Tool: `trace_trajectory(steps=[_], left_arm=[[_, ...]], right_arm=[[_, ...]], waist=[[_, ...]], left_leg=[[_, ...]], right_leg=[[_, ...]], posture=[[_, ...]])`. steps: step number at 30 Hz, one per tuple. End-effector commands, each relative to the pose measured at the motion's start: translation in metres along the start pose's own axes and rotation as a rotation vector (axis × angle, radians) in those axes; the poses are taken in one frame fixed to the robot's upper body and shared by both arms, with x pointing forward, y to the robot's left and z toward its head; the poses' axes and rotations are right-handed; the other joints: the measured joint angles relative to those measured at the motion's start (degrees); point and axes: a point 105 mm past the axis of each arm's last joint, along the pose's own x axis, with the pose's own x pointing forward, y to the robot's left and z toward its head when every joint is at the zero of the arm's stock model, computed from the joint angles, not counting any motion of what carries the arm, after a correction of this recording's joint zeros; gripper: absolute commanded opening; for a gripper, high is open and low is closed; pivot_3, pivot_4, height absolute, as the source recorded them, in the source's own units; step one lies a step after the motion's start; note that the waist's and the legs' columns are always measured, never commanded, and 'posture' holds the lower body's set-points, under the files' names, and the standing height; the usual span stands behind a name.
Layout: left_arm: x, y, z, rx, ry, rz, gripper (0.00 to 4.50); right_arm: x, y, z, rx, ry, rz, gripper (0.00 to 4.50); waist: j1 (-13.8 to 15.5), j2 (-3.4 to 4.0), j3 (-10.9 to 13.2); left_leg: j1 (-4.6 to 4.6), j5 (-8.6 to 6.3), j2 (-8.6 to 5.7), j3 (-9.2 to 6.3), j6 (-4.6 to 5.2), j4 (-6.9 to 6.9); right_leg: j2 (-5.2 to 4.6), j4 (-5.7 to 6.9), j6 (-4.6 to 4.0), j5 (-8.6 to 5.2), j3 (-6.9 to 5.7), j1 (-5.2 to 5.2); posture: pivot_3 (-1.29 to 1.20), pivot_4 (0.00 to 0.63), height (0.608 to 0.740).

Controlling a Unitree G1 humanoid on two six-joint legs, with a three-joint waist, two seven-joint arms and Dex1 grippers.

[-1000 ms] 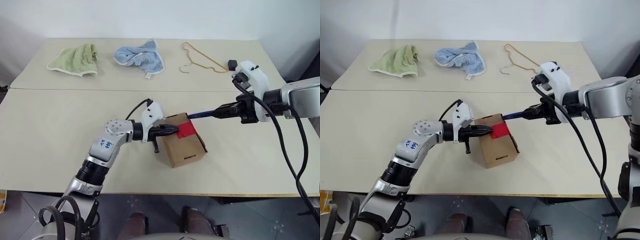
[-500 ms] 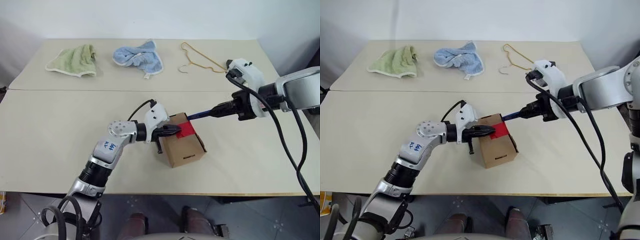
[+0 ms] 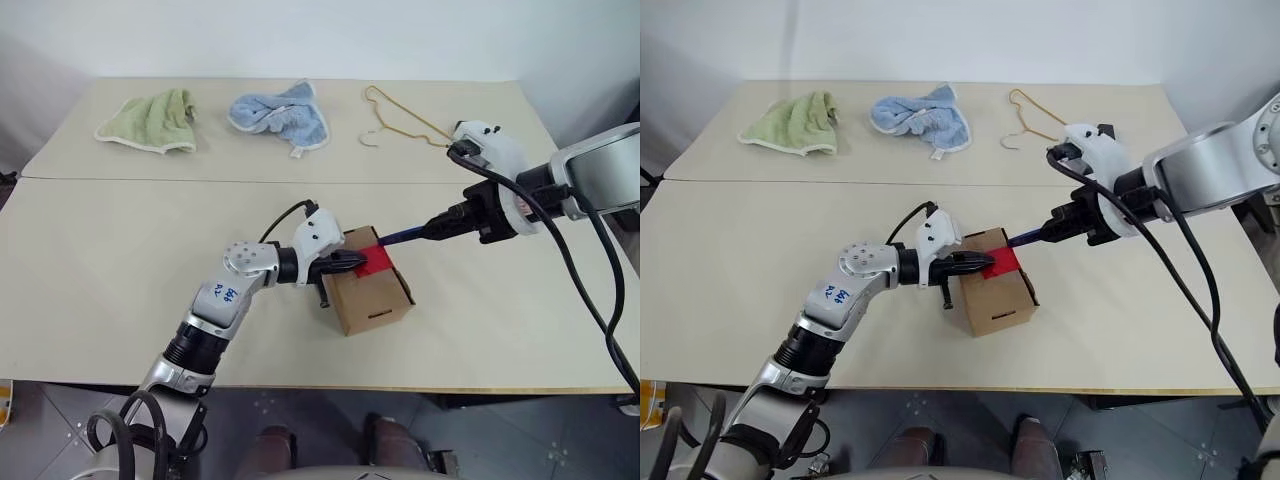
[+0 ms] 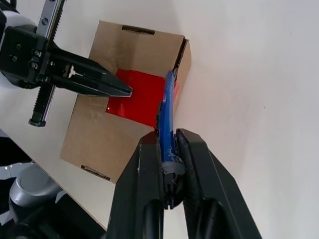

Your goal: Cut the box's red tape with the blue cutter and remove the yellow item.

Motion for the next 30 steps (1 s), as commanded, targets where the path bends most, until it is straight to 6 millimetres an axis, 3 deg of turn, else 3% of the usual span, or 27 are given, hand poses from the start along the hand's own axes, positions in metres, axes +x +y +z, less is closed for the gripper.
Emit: trace_trajectory(steps=[1, 23, 30], left_arm=[[0.006, -0.013, -0.044, -0.098, 0.150, -0.025, 0.00], [0.005, -0.016, -0.047, -0.112, 0.166, -0.023, 0.00], [0.003, -0.014, -0.048, -0.112, 0.174, -0.016, 0.00]], right_arm=[[-0.001, 0.025, -0.007, -0.040, 0.072, 0.152, 0.13], [-0.008, 0.027, -0.034, -0.019, 0.205, 0.213, 0.13], [-0.020, 0.029, -0.053, -0.016, 0.254, 0.231, 0.13]], waist=[[-0.01, 0.01, -0.01], [0.07, 0.07, -0.06], [0.07, 0.08, -0.06]], left_leg=[[0.00, 0.00, 0.00, 0.00, 0.00, 0.00], [-0.02, -0.02, 0.00, -0.01, 0.03, -0.03], [-0.02, -0.03, 0.00, -0.02, 0.03, -0.05]], right_leg=[[0.00, 0.00, 0.00, 0.00, 0.00, 0.00], [0.00, -0.06, -0.01, -0.01, 0.00, 0.00], [0.00, -0.10, -0.02, -0.01, 0.00, 0.00]], posture=[[0.00, 0.150, 0.740], [0.00, 0.150, 0.740], [0.00, 0.150, 0.740]])
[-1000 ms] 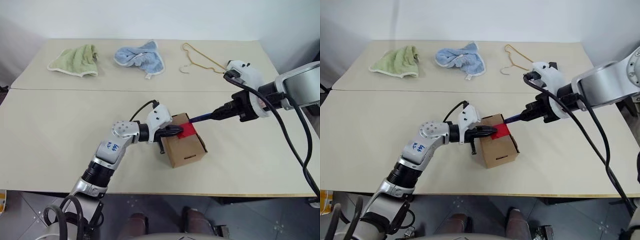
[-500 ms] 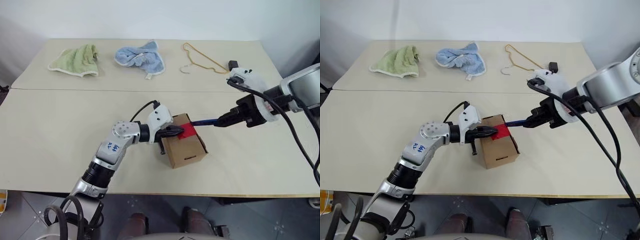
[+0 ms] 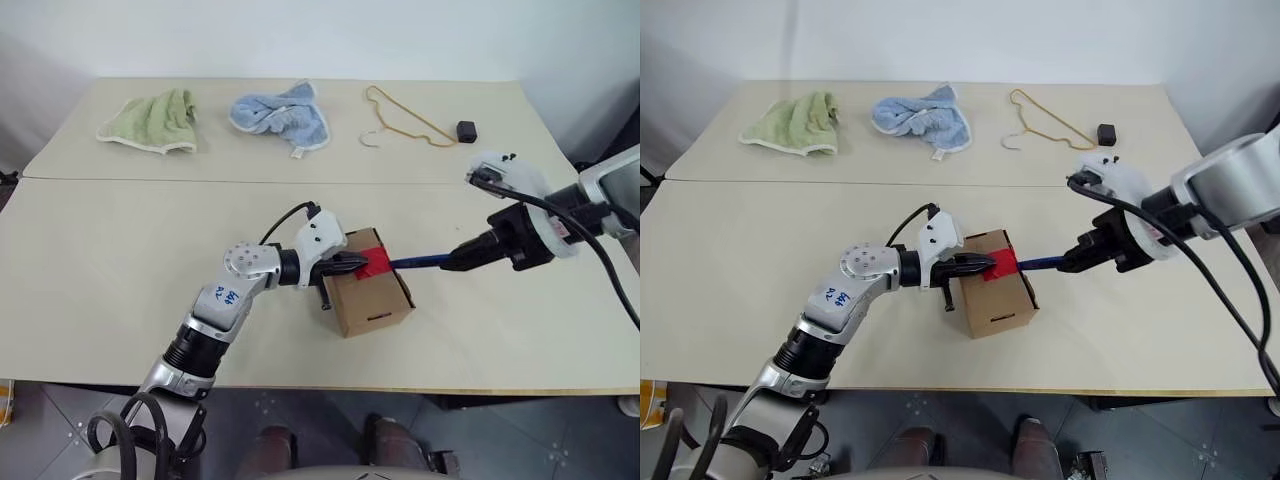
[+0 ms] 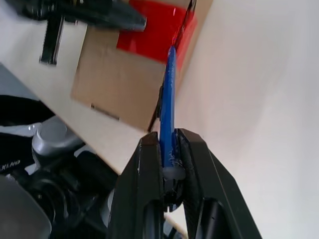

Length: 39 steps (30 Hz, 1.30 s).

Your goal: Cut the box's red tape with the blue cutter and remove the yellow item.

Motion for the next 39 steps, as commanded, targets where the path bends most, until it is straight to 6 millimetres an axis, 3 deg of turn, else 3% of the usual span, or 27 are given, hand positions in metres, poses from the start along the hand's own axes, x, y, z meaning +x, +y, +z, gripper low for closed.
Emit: trace_trajectory(steps=[1, 7, 11, 16, 18, 23, 26, 30, 35, 39], left_arm=[[0.003, -0.011, -0.047, -0.113, 0.165, -0.025, 0.00], [0.000, -0.009, -0.047, -0.095, 0.159, -0.021, 0.00], [-0.010, -0.003, -0.024, -0.059, 0.044, -0.031, 0.00], [-0.031, 0.000, -0.002, 0.014, -0.074, -0.102, 0.00], [-0.042, 0.004, 0.013, 0.030, -0.144, -0.116, 0.00], [-0.063, 0.017, 0.034, 0.031, -0.240, -0.093, 0.00], [-0.082, 0.024, 0.036, 0.023, -0.237, -0.055, 0.00], [-0.106, 0.026, 0.018, -0.003, -0.183, 0.007, 0.00], [-0.126, 0.014, -0.012, -0.071, -0.115, 0.060, 0.00], [-0.128, 0.008, -0.021, -0.100, -0.091, 0.100, 0.00]], right_arm=[[0.001, 0.024, -0.010, -0.038, 0.054, 0.141, 0.13], [-0.005, 0.020, -0.006, -0.037, -0.053, 0.112, 0.13], [-0.038, 0.016, -0.014, -0.046, -0.188, 0.050, 0.13], [-0.071, -0.004, -0.010, -0.058, -0.403, 0.022, 0.13], [-0.075, -0.033, -0.009, -0.027, -0.565, 0.010, 0.13], [-0.046, -0.089, -0.046, -0.045, -0.659, -0.141, 0.13], [-0.023, -0.128, -0.065, -0.086, -0.716, -0.299, 0.13], [-0.013, -0.165, -0.073, -0.069, -0.901, -0.473, 0.13], [0.011, -0.182, -0.088, 0.011, -0.974, -0.504, 0.13], [0.027, -0.182, -0.097, 0.037, -0.930, -0.470, 1.45]], waist=[[0.00, 0.00, 0.00], [0.03, -0.01, -0.01], [0.22, 0.00, 0.00], [-0.18, -0.01, 0.01], [-0.12, -0.21, -0.04], [0.66, -0.27, -0.03], [0.10, -0.27, -0.02], [-0.87, -0.22, -0.01], [-1.69, 0.01, 0.02], [-1.33, 0.02, 0.02]], left_leg=[[0.00, 0.00, 0.00, 0.00, 0.00, 0.00], [0.00, 0.00, 0.01, 0.01, 0.00, 0.01], [-0.04, 0.00, 0.01, 0.01, 0.00, 0.00], [-0.02, -0.01, 0.05, 0.22, 0.02, 0.00], [0.06, -0.01, 0.10, 0.40, 0.03, 0.01], [0.01, 0.01, 0.08, 0.47, 0.04, 0.18], [0.04, 0.01, 0.06, 0.51, 0.04, 0.19], [0.16, 0.05, 0.11, 0.54, -0.02, 0.14], [0.18, 0.06, 0.11, 0.56, -0.05, 0.05], [0.18, 0.06, 0.10, 0.54, -0.05, 0.09]], right_leg=[[0.00, 0.01, 0.00, 0.00, 0.00, 0.00], [0.00, 0.02, 0.00, 0.00, 0.00, 0.00], [0.00, 0.04, 0.00, 0.00, -0.01, -0.04], [0.01, 0.01, 0.02, 0.01, -0.01, -0.05], [0.01, 0.09, 0.05, 0.03, 0.04, -0.09], [0.00, 0.14, 0.12, 0.17, 0.08, -0.08], [0.00, 0.12, 0.17, 0.20, 0.12, -0.08], [0.04, 0.11, 0.20, 0.21, 0.15, -0.07], [0.03, 0.10, 0.19, 0.21, 0.19, -0.08], [0.02, 0.12, 0.18, 0.22, 0.22, -0.06]], posture=[[0.00, 0.150, 0.740], [0.00, 0.150, 0.740], [0.00, 0.150, 0.740], [0.00, 0.150, 0.740], [0.00, 0.150, 0.740], [0.00, 0.150, 0.740], [0.00, 0.150, 0.740], [0.00, 0.150, 0.740], [0.00, 0.150, 0.740], [0.00, 0.150, 0.740]])
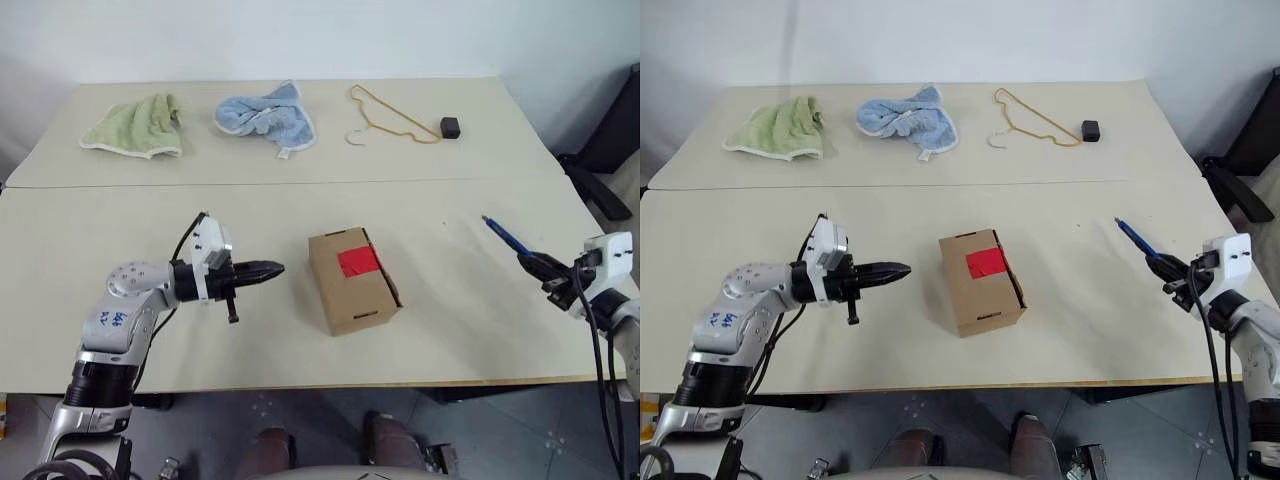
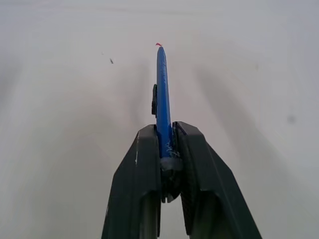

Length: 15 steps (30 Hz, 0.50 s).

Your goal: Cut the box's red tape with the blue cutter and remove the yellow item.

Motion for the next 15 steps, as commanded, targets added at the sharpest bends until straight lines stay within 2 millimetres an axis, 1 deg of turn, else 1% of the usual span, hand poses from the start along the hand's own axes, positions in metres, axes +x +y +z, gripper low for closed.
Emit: trace_trajectory(steps=[1, 2, 4, 5, 6, 7, 9, 10, 11, 12, 14, 15], left_arm=[[-0.004, -0.002, 0.012, 0.046, -0.022, 0.032, 0.00], [-0.003, -0.003, 0.011, 0.038, -0.020, 0.037, 0.00], [-0.002, -0.008, 0.010, 0.022, -0.017, 0.039, 0.00], [-0.001, -0.010, 0.009, 0.011, -0.012, 0.042, 0.00], [0.000, -0.011, 0.008, 0.004, -0.005, 0.045, 0.00], [0.001, -0.012, 0.006, -0.002, 0.004, 0.050, 0.00], [0.005, -0.012, -0.001, -0.023, 0.029, 0.078, 0.00], [0.007, -0.012, -0.004, -0.036, 0.038, 0.088, 0.00], [0.010, -0.012, -0.007, -0.049, 0.044, 0.097, 0.00], [0.014, -0.013, -0.008, -0.055, 0.046, 0.100, 0.00], [0.022, -0.017, -0.011, -0.070, 0.050, 0.089, 0.00], [0.026, -0.018, -0.012, -0.077, 0.052, 0.085, 0.00]], right_arm=[[-0.004, -0.004, 0.009, -0.061, -0.024, -0.015, 1.79], [-0.006, -0.008, 0.011, -0.078, -0.032, -0.036, 2.15], [-0.011, -0.010, 0.026, -0.130, -0.067, -0.034, 2.85], [-0.013, -0.007, 0.034, -0.154, -0.086, -0.011, 3.23], [-0.014, 0.001, 0.042, -0.162, -0.101, 0.043, 3.52], [-0.015, 0.011, 0.047, -0.158, -0.108, 0.108, 3.52], [-0.012, 0.048, 0.051, -0.158, -0.090, 0.293, 3.52], [-0.010, 0.065, 0.049, -0.177, -0.069, 0.361, 3.35], [-0.007, 0.080, 0.045, -0.207, -0.045, 0.412, 3.06], [-0.004, 0.092, 0.039, -0.229, -0.014, 0.450, 2.86], [0.008, 0.115, 0.025, -0.311, 0.029, 0.498, 2.18], [0.013, 0.123, 0.021, -0.342, 0.038, 0.507, 1.79]], waist=[[0.26, 0.00, 0.00], [0.28, 0.01, 0.00], [0.20, 0.01, -0.01], [0.13, 0.02, 0.00], [0.11, 0.03, 0.00], [0.07, 0.06, 0.00], [0.02, 0.09, -0.01], [-0.04, 0.09, -0.02], [-0.10, 0.09, -0.02], [-0.11, 0.09, -0.02], [-0.06, 0.08, -0.03], [-0.04, 0.06, -0.03]], left_leg=[[0.00, 0.00, -0.01, 0.00, 0.00, 0.02], [0.00, 0.00, -0.01, 0.00, 0.00, 0.03], [0.02, 0.00, -0.02, 0.00, 0.00, 0.03], [0.02, 0.00, -0.02, 0.00, 0.00, 0.02], [0.02, 0.00, -0.02, 0.01, 0.00, 0.01], [0.02, 0.00, -0.02, 0.01, 0.00, 0.01], [0.04, 0.00, 0.00, 0.01, 0.00, 0.00], [0.06, 0.00, 0.02, 0.01, 0.00, -0.01], [0.06, 0.00, 0.02, 0.01, 0.00, -0.01], [0.09, 0.00, 0.03, 0.01, 0.00, -0.01], [0.10, 0.00, 0.01, 0.02, 0.00, 0.01], [0.10, 0.00, 0.00, 0.01, 0.00, 0.02]], right_leg=[[0.00, 0.02, 0.00, 0.00, 0.00, 0.01], [0.00, 0.01, -0.01, 0.01, 0.00, 0.01], [0.00, 0.01, -0.01, 0.02, 0.03, 0.02], [0.00, 0.01, -0.01, 0.02, 0.03, 0.02], [0.00, 0.01, -0.01, 0.02, 0.05, 0.02], [0.00, 0.01, -0.01, 0.02, 0.05, 0.02], [0.00, 0.01, -0.01, 0.02, 0.05, 0.02], [0.01, 0.02, -0.01, 0.02, 0.05, 0.02], [0.02, 0.03, -0.01, 0.02, 0.05, 0.02], [0.02, 0.05, -0.01, 0.02, 0.05, 0.03], [0.02, 0.07, -0.01, 0.02, 0.08, 0.04], [0.02, 0.08, -0.01, 0.02, 0.08, 0.04]], posture=[[0.00, 0.150, 0.740], [0.00, 0.150, 0.740], [0.00, 0.150, 0.740], [0.00, 0.150, 0.740], [0.00, 0.150, 0.740], [0.00, 0.150, 0.740], [0.00, 0.150, 0.740], [0.00, 0.150, 0.740], [0.00, 0.150, 0.740], [0.00, 0.150, 0.740], [0.00, 0.150, 0.740], [0.00, 0.150, 0.740]])
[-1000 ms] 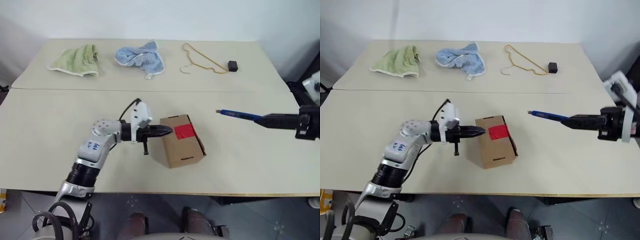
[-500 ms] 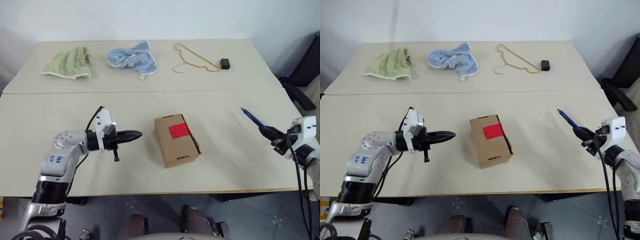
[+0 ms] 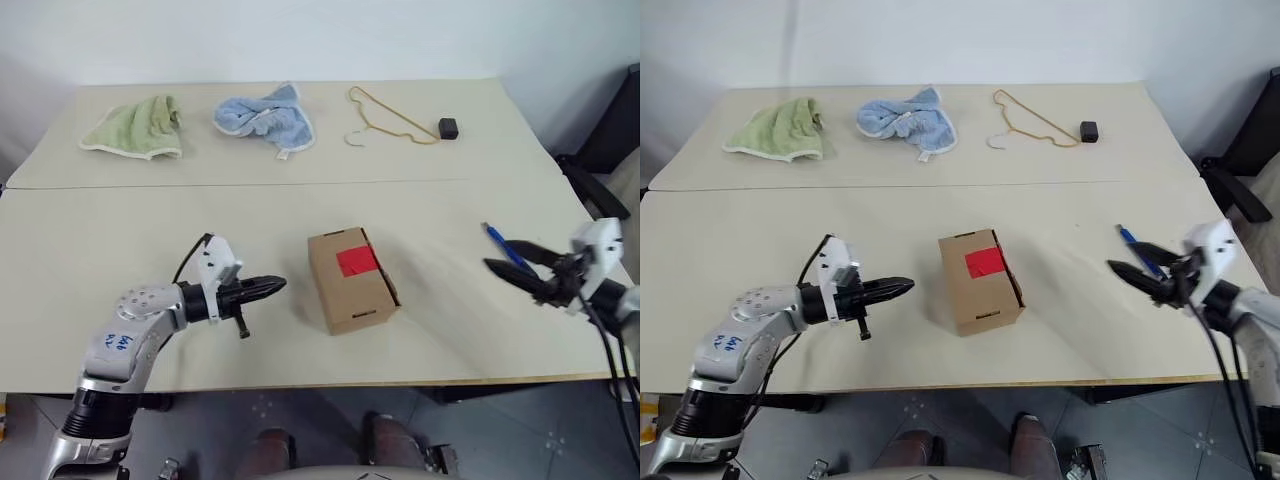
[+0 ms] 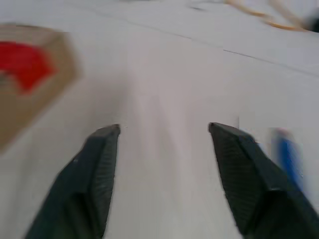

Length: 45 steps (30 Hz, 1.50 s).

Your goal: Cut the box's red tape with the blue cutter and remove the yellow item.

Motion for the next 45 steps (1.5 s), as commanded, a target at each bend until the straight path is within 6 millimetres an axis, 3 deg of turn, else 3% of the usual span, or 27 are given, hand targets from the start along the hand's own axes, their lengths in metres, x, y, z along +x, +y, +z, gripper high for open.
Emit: trace_trajectory(steps=[1, 5, 10, 18, 24, 27, 32, 35, 38, 41, 45], left_arm=[[0.012, -0.008, 0.004, 0.024, 0.003, -0.011, 0.00], [0.032, -0.016, -0.002, 0.021, 0.019, -0.025, 0.00], [0.043, -0.019, -0.003, 0.009, 0.030, -0.023, 0.00], [0.032, -0.029, -0.008, -0.016, 0.075, -0.064, 0.00], [0.019, -0.028, -0.009, -0.016, 0.115, -0.049, 0.00], [0.014, -0.027, -0.009, -0.002, 0.136, -0.047, 0.00], [-0.009, -0.007, 0.004, 0.057, 0.211, -0.031, 0.00], [-0.024, -0.011, 0.024, 0.067, 0.254, -0.144, 0.00], [-0.024, -0.013, 0.048, 0.102, 0.227, -0.209, 0.00], [0.000, -0.013, 0.071, 0.122, 0.131, -0.219, 0.00], [0.028, -0.014, 0.071, 0.114, 0.107, -0.199, 0.00]], right_arm=[[0.034, 0.027, -0.008, -0.144, 0.057, 0.060, 1.44], [0.074, 0.055, -0.013, -0.211, 0.053, 0.116, 0.05], [0.096, 0.093, -0.009, -0.140, 0.055, 0.253, 0.02], [0.101, 0.120, -0.016, -0.103, 0.138, 0.313, 0.02], [0.096, 0.122, -0.023, -0.084, 0.188, 0.288, 0.02], [0.086, 0.114, -0.026, -0.086, 0.218, 0.266, 0.02], [0.062, 0.095, -0.015, -0.009, 0.231, 0.219, 0.02], [0.047, 0.082, 0.001, 0.059, 0.228, 0.197, 0.61], [0.041, 0.072, 0.018, 0.135, 0.204, 0.179, 1.62], [0.045, 0.070, 0.031, 0.214, 0.194, 0.180, 2.65], [0.062, 0.074, 0.048, 0.311, 0.140, 0.183, 4.00]], waist=[[0.00, -0.01, -0.01], [0.18, -0.01, -0.01], [0.23, -0.01, -0.01], [-0.12, 0.00, -0.01], [-0.05, -0.03, -0.02], [0.08, -0.03, -0.03], [0.14, -0.05, -0.01], [0.19, -0.07, 0.00], [0.09, -0.06, 0.00], [0.33, -0.08, 0.01], [0.04, -0.09, 0.00]], left_leg=[[0.01, 0.00, 0.00, 0.00, 0.00, 0.00], [0.00, 0.00, -0.06, 0.01, 0.00, 0.02], [-0.02, 0.01, -0.06, -0.01, -0.01, 0.02], [0.03, 0.01, -0.05, -0.02, -0.03, -0.03], [0.03, 0.01, -0.05, -0.01, -0.02, -0.06], [0.04, 0.01, -0.05, -0.01, -0.02, -0.05], [0.01, 0.00, -0.06, -0.01, 0.00, -0.06], [-0.02, 0.00, -0.06, -0.02, 0.01, -0.03], [0.00, -0.01, -0.05, -0.02, 0.03, -0.06], [-0.02, -0.01, -0.06, -0.03, 0.03, -0.04], [-0.03, 0.00, -0.06, -0.03, 0.03, -0.03]], right_leg=[[0.00, 0.01, 0.00, 0.00, 0.00, 0.00], [-0.02, 0.02, 0.00, 0.00, 0.05, -0.02], [-0.02, 0.00, -0.01, 0.01, 0.05, -0.03], [-0.01, 0.02, -0.02, 0.00, 0.05, -0.03], [-0.01, 0.01, -0.04, -0.01, 0.06, -0.03], [-0.01, 0.02, -0.04, -0.01, 0.06, -0.03], [-0.01, 0.00, -0.04, 0.00, 0.06, -0.03], [-0.01, 0.02, -0.05, 0.00, 0.06, -0.04], [-0.01, 0.00, -0.07, -0.01, 0.06, -0.04], [-0.01, 0.01, -0.06, -0.01, 0.06, -0.04], [-0.01, 0.03, -0.05, 0.00, 0.05, -0.05]], posture=[[0.00, 0.150, 0.740], [0.00, 0.150, 0.740], [0.00, 0.150, 0.740], [0.00, 0.150, 0.740], [0.00, 0.150, 0.740], [0.00, 0.150, 0.740], [0.00, 0.150, 0.740], [0.00, 0.150, 0.740], [0.00, 0.150, 0.740], [0.00, 0.150, 0.740], [0.00, 0.150, 0.740]])
